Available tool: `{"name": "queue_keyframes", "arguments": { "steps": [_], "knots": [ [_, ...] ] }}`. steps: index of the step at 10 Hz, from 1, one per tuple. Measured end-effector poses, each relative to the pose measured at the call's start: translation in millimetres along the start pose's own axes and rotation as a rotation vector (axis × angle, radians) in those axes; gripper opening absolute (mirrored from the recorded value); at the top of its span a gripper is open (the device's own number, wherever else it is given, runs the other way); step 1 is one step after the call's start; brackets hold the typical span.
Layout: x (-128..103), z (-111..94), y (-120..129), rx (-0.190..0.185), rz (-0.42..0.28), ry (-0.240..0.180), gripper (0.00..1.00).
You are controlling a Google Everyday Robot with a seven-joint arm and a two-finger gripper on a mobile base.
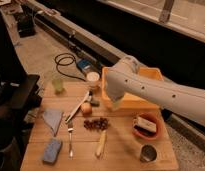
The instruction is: Place apple in plastic cup
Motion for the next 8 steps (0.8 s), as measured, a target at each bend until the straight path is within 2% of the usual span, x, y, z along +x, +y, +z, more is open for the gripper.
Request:
{"name": "queue_keyframes", "arguments": {
  "steps": [2,4,8],
  "knots": [
    [-9.1,17.0,-13.6,-0.009,-0.029,-0.034,0.70],
    [-34.2,37.7,-32.3,-0.015,-0.075,-0.072,0.70],
    [-82.2,74.5,-54.0,-0.022,-0.159,-0.159,0.70]
  ]
}}
